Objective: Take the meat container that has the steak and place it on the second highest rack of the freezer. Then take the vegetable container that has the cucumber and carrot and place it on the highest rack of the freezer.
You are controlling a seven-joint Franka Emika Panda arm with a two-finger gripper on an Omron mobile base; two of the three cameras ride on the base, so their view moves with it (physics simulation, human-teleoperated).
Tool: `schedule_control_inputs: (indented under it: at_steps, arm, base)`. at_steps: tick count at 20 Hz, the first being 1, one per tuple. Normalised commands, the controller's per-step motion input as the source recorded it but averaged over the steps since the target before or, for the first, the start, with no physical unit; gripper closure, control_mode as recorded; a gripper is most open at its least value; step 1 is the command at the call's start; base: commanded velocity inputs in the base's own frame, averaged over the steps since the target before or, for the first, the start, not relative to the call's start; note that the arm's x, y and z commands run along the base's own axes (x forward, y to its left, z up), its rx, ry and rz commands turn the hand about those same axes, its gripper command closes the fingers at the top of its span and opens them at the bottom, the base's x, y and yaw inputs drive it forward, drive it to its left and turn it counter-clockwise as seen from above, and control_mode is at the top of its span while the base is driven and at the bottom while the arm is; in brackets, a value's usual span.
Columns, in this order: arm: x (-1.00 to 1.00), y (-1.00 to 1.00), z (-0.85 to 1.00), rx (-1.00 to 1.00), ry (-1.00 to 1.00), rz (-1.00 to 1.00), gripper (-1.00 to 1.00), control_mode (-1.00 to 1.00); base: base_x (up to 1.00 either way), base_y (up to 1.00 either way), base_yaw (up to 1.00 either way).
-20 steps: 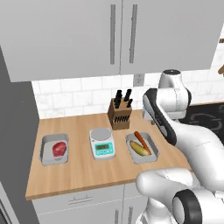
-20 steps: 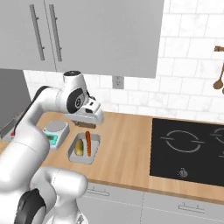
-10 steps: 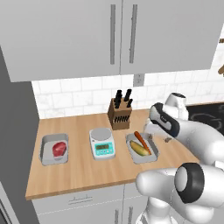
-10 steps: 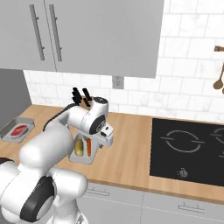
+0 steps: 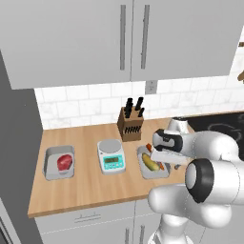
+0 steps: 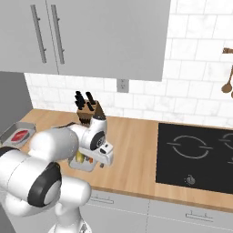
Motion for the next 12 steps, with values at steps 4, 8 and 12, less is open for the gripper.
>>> schedule_control_inputs:
  at_steps: [4, 8, 12]
  arm:
    - [0.04, 0.05, -0.5, 0.0, 0.05, -0.01, -1.0, -1.0]
    - [0.0, 0.0, -0.42, 0.0, 0.0, 0.0, 1.0, -1.0]
    - [0.0, 0.0, -0.07, 0.0, 0.0, 0.0, 1.0, -1.0]
  base:
    - [0.0, 0.0, 0.0]
    - [0.0, 0.0, 0.0]
    - [0.0, 0.0, 0.0]
